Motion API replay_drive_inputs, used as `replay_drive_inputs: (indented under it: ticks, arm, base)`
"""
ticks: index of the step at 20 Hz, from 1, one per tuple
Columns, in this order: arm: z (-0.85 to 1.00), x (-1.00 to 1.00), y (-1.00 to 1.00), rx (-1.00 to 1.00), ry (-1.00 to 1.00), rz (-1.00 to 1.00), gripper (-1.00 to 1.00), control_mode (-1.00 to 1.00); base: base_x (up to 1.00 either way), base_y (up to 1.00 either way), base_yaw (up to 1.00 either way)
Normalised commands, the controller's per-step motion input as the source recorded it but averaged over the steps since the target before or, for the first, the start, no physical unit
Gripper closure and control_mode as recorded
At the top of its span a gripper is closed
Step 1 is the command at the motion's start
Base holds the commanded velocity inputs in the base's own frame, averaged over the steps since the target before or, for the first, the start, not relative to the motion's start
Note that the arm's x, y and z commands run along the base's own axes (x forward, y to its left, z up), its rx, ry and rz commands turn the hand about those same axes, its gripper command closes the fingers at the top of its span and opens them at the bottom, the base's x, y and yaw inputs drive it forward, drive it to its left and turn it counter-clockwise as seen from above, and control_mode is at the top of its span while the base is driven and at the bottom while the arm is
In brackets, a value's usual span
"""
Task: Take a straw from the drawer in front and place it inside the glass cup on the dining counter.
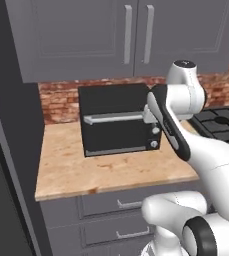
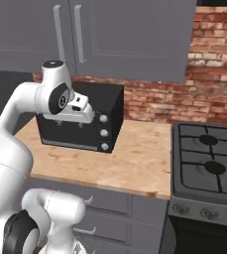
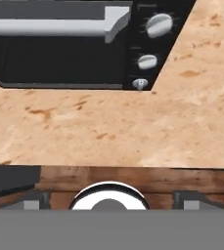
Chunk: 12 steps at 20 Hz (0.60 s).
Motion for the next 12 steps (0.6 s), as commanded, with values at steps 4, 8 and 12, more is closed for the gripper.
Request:
replay_drive_inputs:
  ticks: [4, 8, 12]
  arm:
    - [0.0, 0.0, 0.0, 0.0, 0.0, 0.0, -1.0, 1.0]
    - [0.0, 0.0, 0.0, 0.0, 0.0, 0.0, -1.0, 1.0]
    - [0.0, 0.0, 0.0, 0.0, 0.0, 0.0, -1.0, 1.0]
  base:
    - [-0.67, -0.74, 0.34]
    - [-0.7, -0.82, 0.41]
    - [-0.4, -0.75, 0.45]
